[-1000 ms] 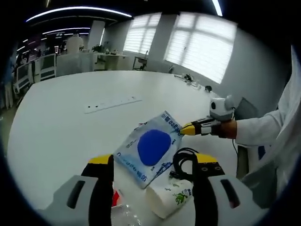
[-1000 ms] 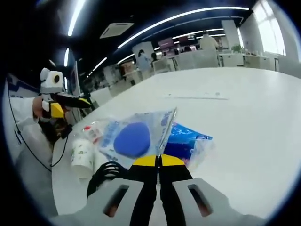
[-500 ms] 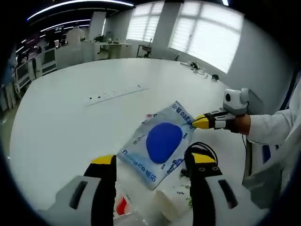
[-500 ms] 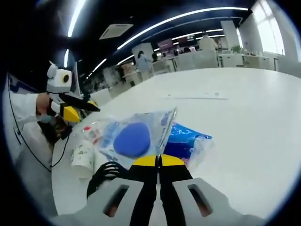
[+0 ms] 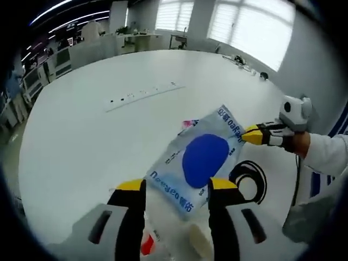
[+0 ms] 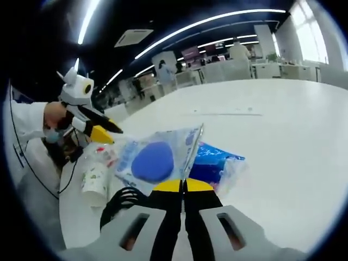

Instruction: Arrange the tabletop items into an orderly group along one side of the table until the central work area is clear of visible clutter.

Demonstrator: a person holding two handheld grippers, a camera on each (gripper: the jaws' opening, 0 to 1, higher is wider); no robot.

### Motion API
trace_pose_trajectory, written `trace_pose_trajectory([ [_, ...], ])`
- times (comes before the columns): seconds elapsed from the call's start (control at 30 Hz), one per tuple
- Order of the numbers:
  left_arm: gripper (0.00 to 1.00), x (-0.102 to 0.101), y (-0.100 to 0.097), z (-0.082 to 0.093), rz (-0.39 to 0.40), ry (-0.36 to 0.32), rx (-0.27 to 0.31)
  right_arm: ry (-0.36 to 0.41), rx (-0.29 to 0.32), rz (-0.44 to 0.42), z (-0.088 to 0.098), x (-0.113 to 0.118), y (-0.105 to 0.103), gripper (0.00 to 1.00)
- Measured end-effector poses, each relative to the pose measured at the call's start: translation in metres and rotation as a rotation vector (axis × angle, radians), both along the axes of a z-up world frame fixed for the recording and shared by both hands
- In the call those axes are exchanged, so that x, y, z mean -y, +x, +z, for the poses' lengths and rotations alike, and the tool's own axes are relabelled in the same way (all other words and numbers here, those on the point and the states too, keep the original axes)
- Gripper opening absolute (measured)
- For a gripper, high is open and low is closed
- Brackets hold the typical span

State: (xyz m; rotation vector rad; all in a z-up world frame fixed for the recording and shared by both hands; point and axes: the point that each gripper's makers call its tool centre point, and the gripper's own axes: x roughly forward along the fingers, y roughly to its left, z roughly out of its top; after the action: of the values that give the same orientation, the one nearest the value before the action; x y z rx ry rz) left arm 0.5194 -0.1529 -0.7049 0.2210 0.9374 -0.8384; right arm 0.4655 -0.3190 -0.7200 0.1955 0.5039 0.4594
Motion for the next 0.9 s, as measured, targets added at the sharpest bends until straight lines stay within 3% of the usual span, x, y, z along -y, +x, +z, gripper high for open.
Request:
trace_pose_trajectory([
  [0.07, 0.43, 0.004, 0.002, -0.001, 0.002, -0.01, 0.011, -0.001, 0.003, 0.001, 0.0, 0.0, 0.0, 0.0],
  [0.1, 0.43, 0.003, -0.002, -0.004, 0.025, 0.003, -0.028, -0.001, 0.004, 0.001, 0.0, 0.0, 0.0, 0.0],
  [0.17, 0.45, 0.008, -0.001, -0.005, 0.028, -0.012, -0.034, -0.001, 0.005, 0.003, -0.001, 0.0, 0.0, 0.0],
  [0.23, 0.4, 0.001, -0.004, -0.012, 0.037, 0.051, -0.066, 0.002, 0.005, 0.001, -0.001, 0.0, 0.0, 0.0],
  [0.27, 0.39, 0.006, -0.001, -0.011, 0.036, 0.032, -0.05, 0.004, 0.005, 0.001, -0.002, 0.0, 0.0, 0.0],
  [0.33, 0.41, 0.004, 0.003, -0.014, 0.087, 0.042, -0.072, 0.008, 0.004, -0.001, -0.003, 0.001, 0.0, 0.0],
  [0.47, 0.38, 0.003, 0.005, -0.019, 0.104, 0.059, -0.09, 0.015, 0.005, -0.003, -0.003, 0.0, 0.0, 0.0],
  [0.73, 0.22, -0.002, 0.007, -0.029, 0.115, 0.086, -0.099, 0.022, 0.005, -0.006, -0.004, 0.001, 0.0, 0.0],
  [0.9, 0.17, -0.004, 0.006, -0.035, 0.121, 0.097, -0.107, 0.019, 0.004, -0.003, -0.005, 0.001, 0.001, 0.0],
])
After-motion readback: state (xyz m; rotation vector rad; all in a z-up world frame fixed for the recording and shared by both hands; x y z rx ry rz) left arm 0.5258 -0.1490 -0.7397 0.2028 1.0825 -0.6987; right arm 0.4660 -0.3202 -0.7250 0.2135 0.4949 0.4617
